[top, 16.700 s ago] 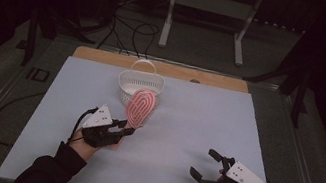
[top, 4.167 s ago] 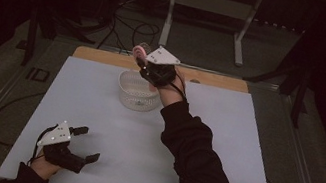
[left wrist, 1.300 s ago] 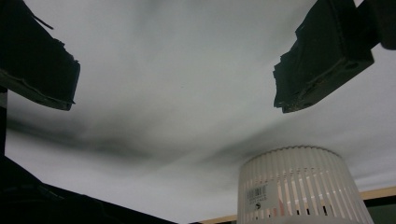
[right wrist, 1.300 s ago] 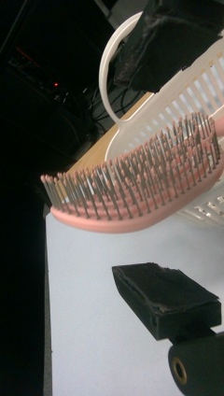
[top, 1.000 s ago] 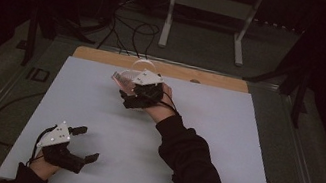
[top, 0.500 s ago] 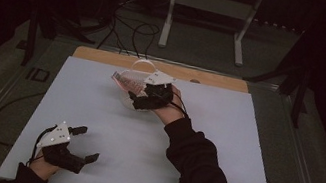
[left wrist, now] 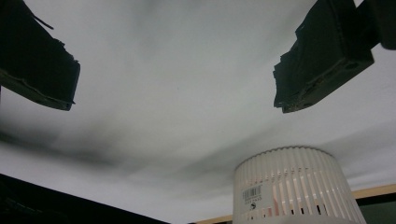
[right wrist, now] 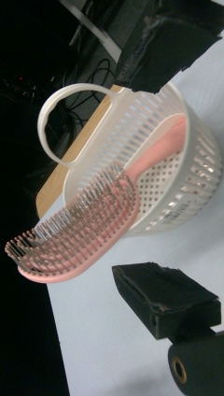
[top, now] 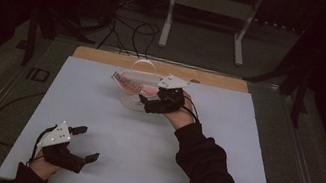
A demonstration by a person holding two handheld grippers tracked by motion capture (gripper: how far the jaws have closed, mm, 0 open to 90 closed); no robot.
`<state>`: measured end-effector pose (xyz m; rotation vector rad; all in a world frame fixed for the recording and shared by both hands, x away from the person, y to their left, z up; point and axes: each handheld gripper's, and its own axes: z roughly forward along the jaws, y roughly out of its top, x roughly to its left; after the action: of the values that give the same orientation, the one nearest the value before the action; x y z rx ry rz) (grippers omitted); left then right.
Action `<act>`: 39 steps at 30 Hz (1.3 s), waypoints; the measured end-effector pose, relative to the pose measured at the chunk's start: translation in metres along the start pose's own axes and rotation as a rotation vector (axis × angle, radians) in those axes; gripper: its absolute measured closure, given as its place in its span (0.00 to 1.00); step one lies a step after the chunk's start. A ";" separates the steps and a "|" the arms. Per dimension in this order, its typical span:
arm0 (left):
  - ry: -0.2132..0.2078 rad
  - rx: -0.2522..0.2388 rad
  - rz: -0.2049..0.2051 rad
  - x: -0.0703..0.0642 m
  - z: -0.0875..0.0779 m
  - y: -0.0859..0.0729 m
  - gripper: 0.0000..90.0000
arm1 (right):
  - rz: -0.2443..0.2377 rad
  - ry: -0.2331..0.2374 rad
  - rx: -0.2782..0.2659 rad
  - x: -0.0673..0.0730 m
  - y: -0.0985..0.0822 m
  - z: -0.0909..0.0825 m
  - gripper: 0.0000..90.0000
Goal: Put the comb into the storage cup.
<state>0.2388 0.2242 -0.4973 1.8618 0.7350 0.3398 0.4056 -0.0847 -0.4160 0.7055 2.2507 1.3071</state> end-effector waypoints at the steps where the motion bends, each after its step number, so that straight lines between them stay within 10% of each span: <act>1: 0.001 0.000 0.000 0.000 0.000 0.000 0.00 | 0.004 -0.004 0.002 -0.001 -0.002 -0.002 0.10; 39: 0.009 0.001 0.005 0.000 0.000 0.000 0.00 | 0.112 0.022 0.034 -0.010 -0.095 -0.061 0.10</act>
<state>0.2391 0.2245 -0.4969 1.8643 0.7373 0.3514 0.3571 -0.1714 -0.4706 0.8448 2.2842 1.3373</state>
